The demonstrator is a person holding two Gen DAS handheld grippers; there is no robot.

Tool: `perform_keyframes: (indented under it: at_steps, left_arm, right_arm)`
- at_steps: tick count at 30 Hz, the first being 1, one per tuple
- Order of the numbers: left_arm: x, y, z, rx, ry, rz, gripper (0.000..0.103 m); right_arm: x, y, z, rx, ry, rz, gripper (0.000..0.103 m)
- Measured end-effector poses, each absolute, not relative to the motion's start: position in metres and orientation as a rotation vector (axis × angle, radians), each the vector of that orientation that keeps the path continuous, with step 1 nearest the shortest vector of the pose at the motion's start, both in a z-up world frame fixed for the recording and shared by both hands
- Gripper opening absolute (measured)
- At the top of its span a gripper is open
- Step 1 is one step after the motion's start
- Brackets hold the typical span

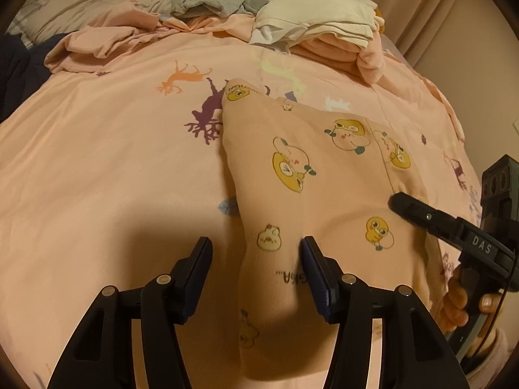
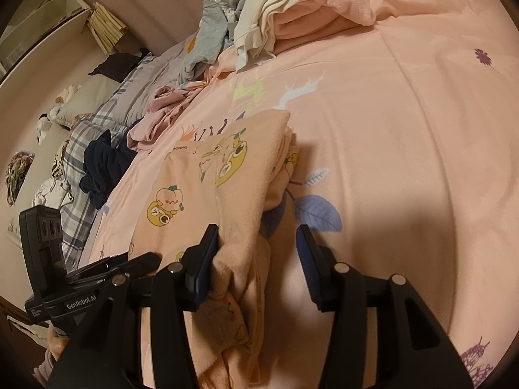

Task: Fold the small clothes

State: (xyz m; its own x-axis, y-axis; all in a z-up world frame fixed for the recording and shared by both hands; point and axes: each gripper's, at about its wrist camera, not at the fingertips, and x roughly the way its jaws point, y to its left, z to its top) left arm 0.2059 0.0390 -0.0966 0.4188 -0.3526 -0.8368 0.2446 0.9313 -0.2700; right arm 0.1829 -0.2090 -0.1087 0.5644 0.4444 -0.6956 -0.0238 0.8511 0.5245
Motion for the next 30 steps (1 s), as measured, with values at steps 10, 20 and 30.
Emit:
perform_keyframes:
  at_steps: [10, 20, 30]
  left_arm:
    - [0.189, 0.045, -0.094, -0.101, 1.071, -0.353, 0.055]
    - [0.172, 0.049, -0.09, -0.092, 1.07, -0.331, 0.055]
    - [0.147, 0.044, -0.08, -0.076, 1.016, -0.321, 0.055]
  right_arm:
    - [0.172, -0.213, -0.105, 0.496, 0.93, 0.259, 0.048]
    - [0.151, -0.216, -0.088, 0.402, 0.9, 0.202, 0.048]
    - [0.12, -0.178, -0.059, 0.25, 0.806, 0.32, 0.047]
